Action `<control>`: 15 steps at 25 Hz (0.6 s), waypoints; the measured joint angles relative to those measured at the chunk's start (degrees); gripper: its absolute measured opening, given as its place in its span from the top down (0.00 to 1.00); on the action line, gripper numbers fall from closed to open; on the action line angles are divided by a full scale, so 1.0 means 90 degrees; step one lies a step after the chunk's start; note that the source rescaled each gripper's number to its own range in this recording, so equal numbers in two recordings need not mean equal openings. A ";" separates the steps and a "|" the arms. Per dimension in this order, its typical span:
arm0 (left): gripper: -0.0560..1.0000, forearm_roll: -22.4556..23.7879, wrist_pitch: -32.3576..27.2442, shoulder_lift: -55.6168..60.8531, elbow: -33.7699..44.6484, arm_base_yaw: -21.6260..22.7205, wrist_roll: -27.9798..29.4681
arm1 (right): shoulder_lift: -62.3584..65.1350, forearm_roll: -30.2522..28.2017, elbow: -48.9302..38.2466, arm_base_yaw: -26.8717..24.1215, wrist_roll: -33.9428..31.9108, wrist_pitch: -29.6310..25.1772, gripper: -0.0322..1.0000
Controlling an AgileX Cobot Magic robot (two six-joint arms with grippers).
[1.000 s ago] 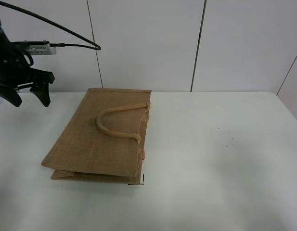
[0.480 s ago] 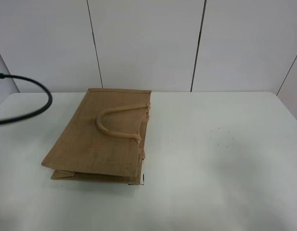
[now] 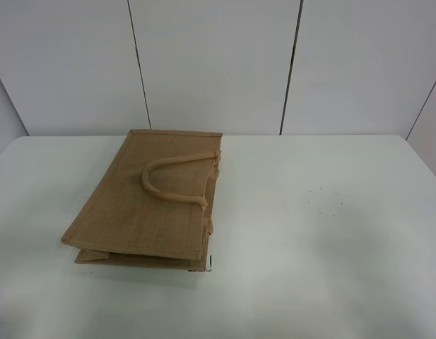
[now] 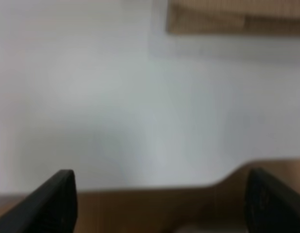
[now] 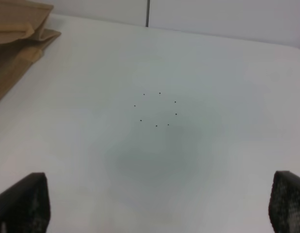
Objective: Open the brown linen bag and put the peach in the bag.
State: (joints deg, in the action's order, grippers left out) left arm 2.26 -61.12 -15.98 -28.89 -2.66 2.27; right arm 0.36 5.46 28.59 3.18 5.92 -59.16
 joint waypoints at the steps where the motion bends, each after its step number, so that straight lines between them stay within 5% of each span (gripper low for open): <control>1: 0.00 0.0000 0.0032 0.0238 0.0000 0.0000 -0.0012 | 0.0000 0.0005 0.0000 0.0000 0.0000 0.0000 0.00; 15: 0.00 -0.0115 0.0088 0.1796 0.0000 0.0000 -0.0019 | 0.0000 0.0020 0.0000 0.0000 0.0000 0.0000 0.00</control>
State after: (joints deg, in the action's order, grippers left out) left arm 1.22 -60.33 0.18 -28.89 -2.66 2.10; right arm 0.36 5.64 28.59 3.18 5.92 -59.16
